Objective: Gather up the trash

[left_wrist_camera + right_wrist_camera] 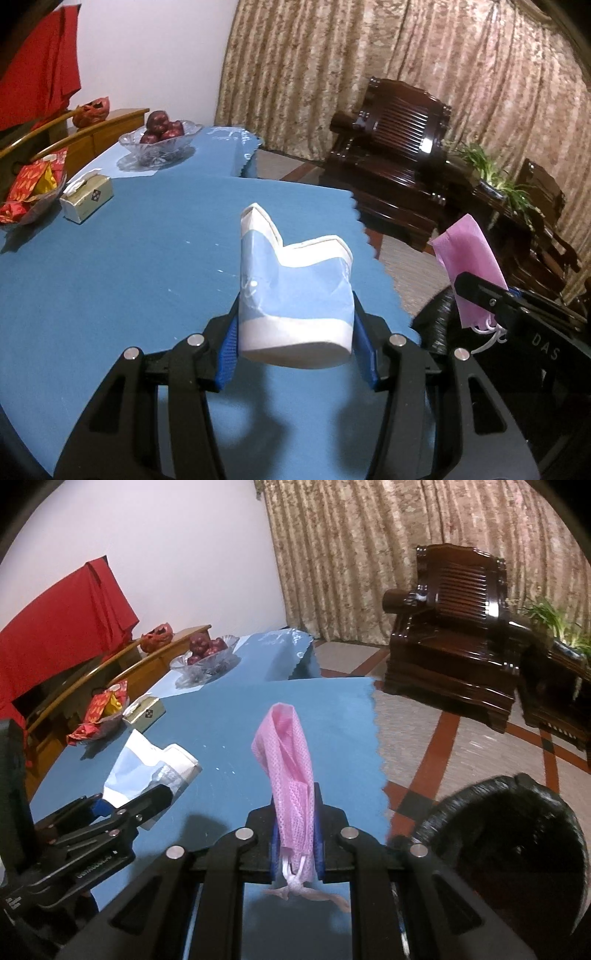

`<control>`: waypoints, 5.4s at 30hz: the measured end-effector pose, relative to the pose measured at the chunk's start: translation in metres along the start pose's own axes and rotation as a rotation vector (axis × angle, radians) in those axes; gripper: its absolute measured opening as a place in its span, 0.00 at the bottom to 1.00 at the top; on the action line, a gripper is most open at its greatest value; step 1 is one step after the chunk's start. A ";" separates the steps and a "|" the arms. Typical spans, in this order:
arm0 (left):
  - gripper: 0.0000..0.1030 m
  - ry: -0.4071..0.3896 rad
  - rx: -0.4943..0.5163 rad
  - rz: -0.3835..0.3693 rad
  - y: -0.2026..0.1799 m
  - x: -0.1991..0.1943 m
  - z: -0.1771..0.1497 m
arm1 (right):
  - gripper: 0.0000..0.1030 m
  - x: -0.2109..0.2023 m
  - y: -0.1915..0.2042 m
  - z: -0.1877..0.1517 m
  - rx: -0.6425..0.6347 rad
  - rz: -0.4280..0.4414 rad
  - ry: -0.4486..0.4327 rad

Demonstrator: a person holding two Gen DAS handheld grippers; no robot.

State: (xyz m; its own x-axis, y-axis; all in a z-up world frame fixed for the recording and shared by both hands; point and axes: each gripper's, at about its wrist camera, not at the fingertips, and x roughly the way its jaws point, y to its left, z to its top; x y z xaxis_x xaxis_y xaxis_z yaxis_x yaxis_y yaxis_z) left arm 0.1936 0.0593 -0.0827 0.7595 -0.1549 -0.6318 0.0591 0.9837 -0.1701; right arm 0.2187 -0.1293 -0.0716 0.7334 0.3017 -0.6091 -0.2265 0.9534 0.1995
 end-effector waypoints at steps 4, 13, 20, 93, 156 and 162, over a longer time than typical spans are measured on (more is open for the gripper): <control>0.49 0.005 0.029 -0.031 -0.021 -0.009 -0.008 | 0.14 -0.020 -0.013 -0.011 0.016 -0.029 -0.011; 0.49 0.018 0.100 -0.107 -0.071 -0.016 -0.021 | 0.14 -0.059 -0.059 -0.033 0.076 -0.112 -0.029; 0.49 0.032 0.160 -0.177 -0.113 -0.011 -0.029 | 0.14 -0.084 -0.101 -0.047 0.128 -0.194 -0.041; 0.94 -0.097 0.218 -0.168 -0.120 -0.123 -0.022 | 0.94 -0.195 -0.063 -0.055 0.061 -0.298 -0.147; 0.94 -0.145 0.199 -0.133 -0.106 -0.163 -0.039 | 0.94 -0.207 -0.038 -0.062 0.032 -0.256 -0.169; 0.94 -0.144 0.199 -0.133 -0.107 -0.164 -0.038 | 0.94 -0.206 -0.038 -0.062 0.033 -0.256 -0.168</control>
State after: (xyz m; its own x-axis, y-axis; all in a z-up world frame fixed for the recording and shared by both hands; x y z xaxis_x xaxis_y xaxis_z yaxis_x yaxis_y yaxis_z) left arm 0.0383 -0.0239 0.0103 0.8197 -0.2835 -0.4978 0.2799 0.9564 -0.0838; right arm 0.0363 -0.2270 -0.0007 0.8602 0.0435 -0.5082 -0.0020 0.9966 0.0819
